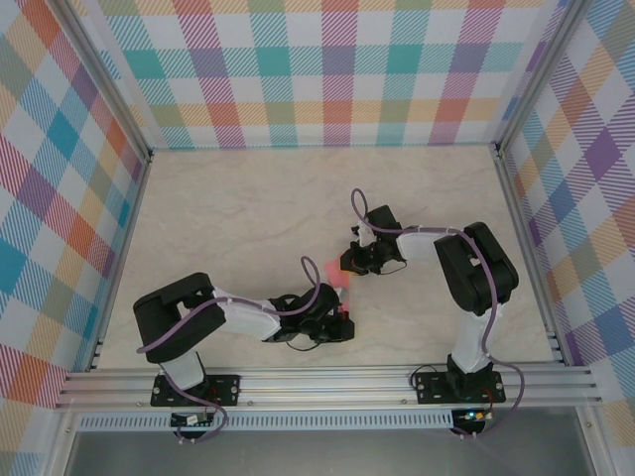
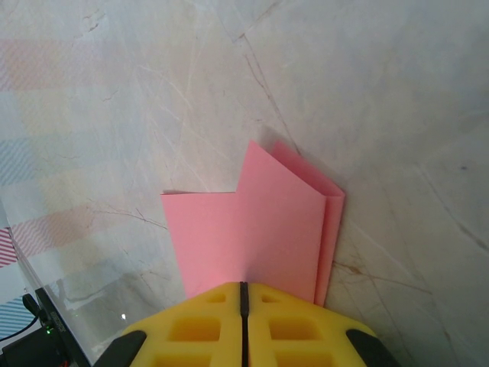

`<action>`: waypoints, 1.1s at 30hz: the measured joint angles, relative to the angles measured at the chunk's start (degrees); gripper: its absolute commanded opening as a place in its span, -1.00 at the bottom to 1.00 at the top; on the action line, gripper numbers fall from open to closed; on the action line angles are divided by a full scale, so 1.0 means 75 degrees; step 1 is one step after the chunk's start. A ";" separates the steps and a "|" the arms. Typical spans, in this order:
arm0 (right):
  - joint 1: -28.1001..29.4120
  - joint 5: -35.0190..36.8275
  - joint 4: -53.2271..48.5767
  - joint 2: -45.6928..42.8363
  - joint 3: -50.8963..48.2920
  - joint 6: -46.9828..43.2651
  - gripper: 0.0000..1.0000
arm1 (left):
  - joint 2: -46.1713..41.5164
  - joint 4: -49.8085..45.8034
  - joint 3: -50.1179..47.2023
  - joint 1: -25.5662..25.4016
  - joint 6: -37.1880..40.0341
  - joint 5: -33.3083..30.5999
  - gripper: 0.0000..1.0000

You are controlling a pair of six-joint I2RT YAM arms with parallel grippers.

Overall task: Fold a paper plane with a square sheet of paper (fold left side to right side)
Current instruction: Fold the wing for the fifth time at the center of the table.

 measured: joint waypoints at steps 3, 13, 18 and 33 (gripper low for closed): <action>0.0000 0.0000 0.0000 -0.0003 0.0000 -0.0003 -0.85 | -0.0431 -0.0347 0.0006 0.0134 0.0108 0.0070 -1.00; 0.0000 0.0000 0.0000 -0.0003 0.0000 0.0000 -0.85 | -0.0801 -0.1005 0.0871 0.1451 0.1072 0.0455 -0.99; 0.0000 0.0000 -0.0003 -0.0003 0.0000 -0.0003 -0.85 | -0.0047 -0.0962 0.0953 0.1510 0.1250 0.0705 -1.00; 0.0000 0.0000 -0.0029 -0.0003 0.0017 -0.0009 -0.81 | 0.0373 -0.0778 0.0606 0.1157 0.1233 0.0962 -0.99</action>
